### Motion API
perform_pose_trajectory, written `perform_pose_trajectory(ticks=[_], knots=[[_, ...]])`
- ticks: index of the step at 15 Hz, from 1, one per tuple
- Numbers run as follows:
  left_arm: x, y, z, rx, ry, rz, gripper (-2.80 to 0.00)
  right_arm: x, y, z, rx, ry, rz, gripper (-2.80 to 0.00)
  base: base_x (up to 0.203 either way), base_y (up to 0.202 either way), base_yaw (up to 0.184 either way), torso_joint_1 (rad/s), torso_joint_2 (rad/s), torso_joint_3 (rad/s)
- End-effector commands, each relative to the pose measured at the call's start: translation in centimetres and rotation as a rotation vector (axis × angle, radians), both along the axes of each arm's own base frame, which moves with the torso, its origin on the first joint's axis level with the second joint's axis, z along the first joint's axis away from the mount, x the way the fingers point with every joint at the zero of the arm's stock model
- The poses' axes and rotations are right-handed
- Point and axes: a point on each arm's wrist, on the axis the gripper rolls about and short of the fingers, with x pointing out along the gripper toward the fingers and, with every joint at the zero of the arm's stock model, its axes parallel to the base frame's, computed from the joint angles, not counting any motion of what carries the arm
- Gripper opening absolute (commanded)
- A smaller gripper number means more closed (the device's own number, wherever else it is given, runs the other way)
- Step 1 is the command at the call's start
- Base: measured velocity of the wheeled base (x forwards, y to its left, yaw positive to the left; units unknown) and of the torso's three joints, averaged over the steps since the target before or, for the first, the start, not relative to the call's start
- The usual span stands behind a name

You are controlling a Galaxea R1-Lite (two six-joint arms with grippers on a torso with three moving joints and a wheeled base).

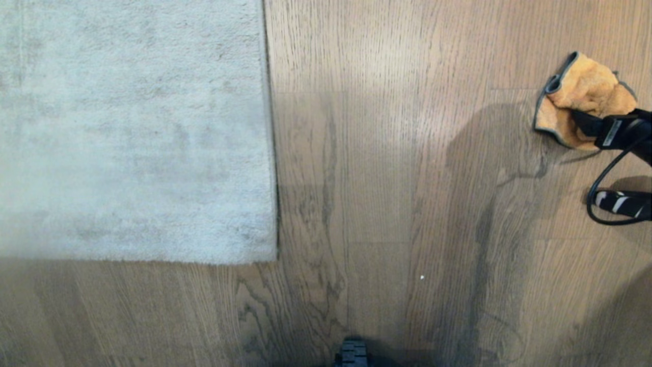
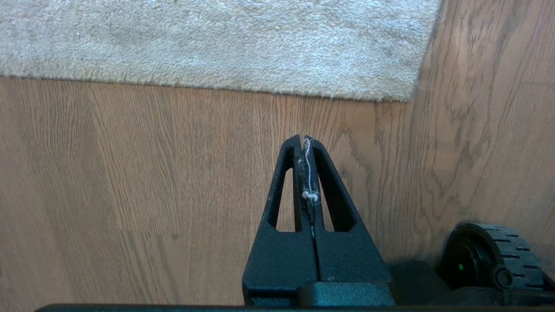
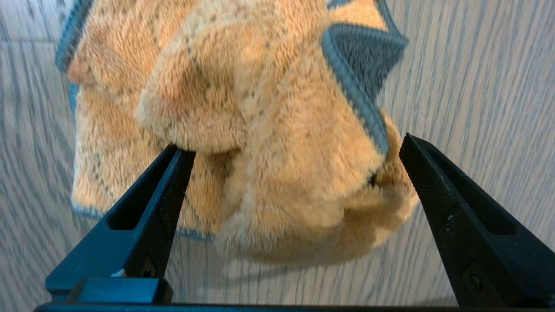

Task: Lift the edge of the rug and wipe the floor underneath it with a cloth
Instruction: Pick up the rag

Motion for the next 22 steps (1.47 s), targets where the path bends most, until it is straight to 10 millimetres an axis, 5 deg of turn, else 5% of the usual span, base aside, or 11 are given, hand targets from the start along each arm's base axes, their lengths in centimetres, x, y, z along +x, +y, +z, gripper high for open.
perform_pose_trajectory(ticks=[1,2,3,13,17,22], knots=[[0.0,0.0,0.0,0.000,0.000,0.000,-2.80,0.5,-0.2,-0.5,-0.001,-0.002,0.001,0.00,0.000,0.000,0.000,0.000,0.00,0.000],[0.0,0.0,0.0,0.000,0.000,0.000,-2.80,0.6,-0.2,-0.5,-0.002,-0.005,0.002,0.00,0.000,0.000,0.000,0.000,0.00,0.000],[0.0,0.0,0.0,0.000,0.000,0.000,-2.80,0.6,-0.2,-0.6,-0.001,-0.004,0.002,-2.80,0.000,0.000,0.000,0.000,0.00,0.000],[0.0,0.0,0.0,0.000,0.000,0.000,-2.80,0.4,-0.1,-0.9,0.063,-0.002,0.009,-2.80,0.000,0.000,0.000,0.000,0.00,0.000],[0.0,0.0,0.0,0.000,0.000,0.000,-2.80,-1.9,0.6,-0.7,0.064,-0.013,0.012,-2.80,0.000,0.000,0.000,0.000,0.00,0.000],[0.0,0.0,0.0,0.000,0.000,0.000,-2.80,-7.2,2.1,-0.9,0.065,-0.002,0.036,-2.80,0.000,0.000,0.000,0.000,0.00,0.000]])
